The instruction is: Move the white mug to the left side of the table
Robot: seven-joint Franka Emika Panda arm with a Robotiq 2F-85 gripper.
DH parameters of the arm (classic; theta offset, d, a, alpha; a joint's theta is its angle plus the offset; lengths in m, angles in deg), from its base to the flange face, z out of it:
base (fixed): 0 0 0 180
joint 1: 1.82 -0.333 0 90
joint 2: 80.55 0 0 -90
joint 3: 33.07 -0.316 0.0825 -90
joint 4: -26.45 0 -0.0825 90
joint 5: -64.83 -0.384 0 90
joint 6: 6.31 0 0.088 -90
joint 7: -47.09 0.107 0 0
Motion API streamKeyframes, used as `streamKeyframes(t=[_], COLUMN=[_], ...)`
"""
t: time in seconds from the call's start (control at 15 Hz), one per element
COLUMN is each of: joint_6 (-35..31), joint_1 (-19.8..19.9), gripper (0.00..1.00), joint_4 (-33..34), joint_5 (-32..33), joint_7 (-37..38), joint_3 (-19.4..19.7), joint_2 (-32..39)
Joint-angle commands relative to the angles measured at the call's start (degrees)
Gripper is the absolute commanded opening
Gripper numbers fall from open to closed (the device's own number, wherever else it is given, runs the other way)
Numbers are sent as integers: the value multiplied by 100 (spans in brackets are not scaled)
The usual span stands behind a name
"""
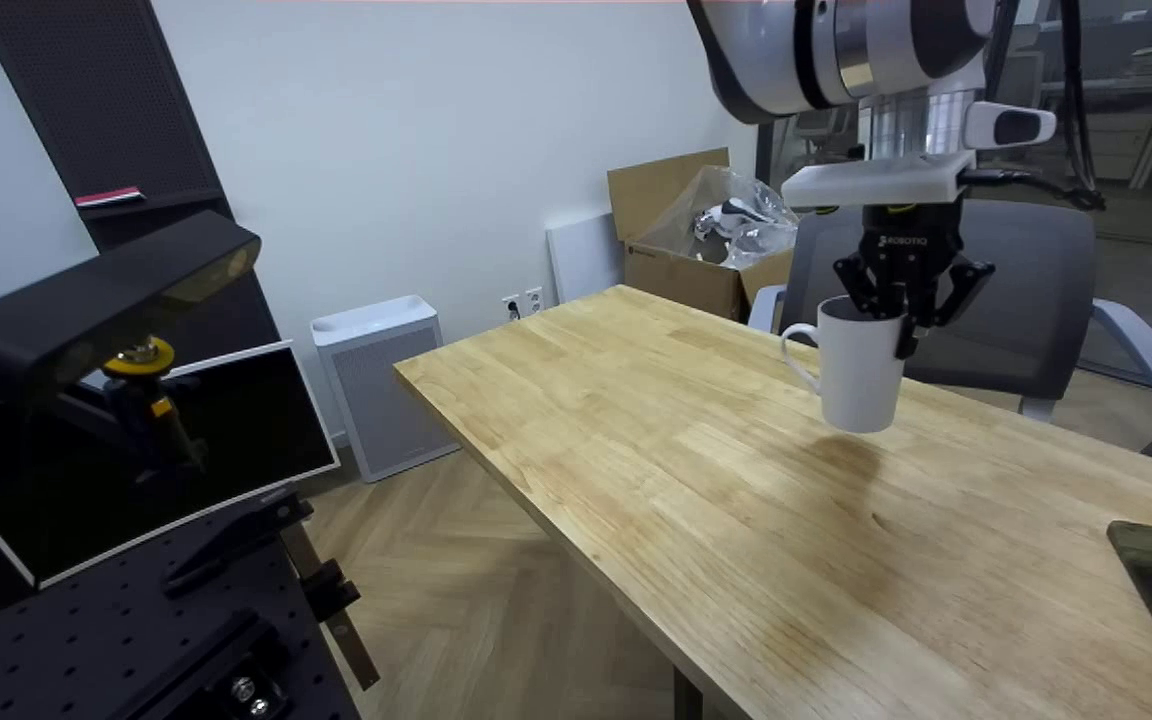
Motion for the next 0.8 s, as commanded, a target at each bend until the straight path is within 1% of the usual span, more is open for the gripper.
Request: streamKeyframes(t=[0.0,0.2,0.73], joint_6=[269,290,129], joint_1=[-111,-201,-403], gripper=[3,3,3], joint_4=[517,610,529], joint_5=[101,93,49], joint_7=[168,149,60], joint_3=[-63,-128,-334], joint_2=[214,307,337])
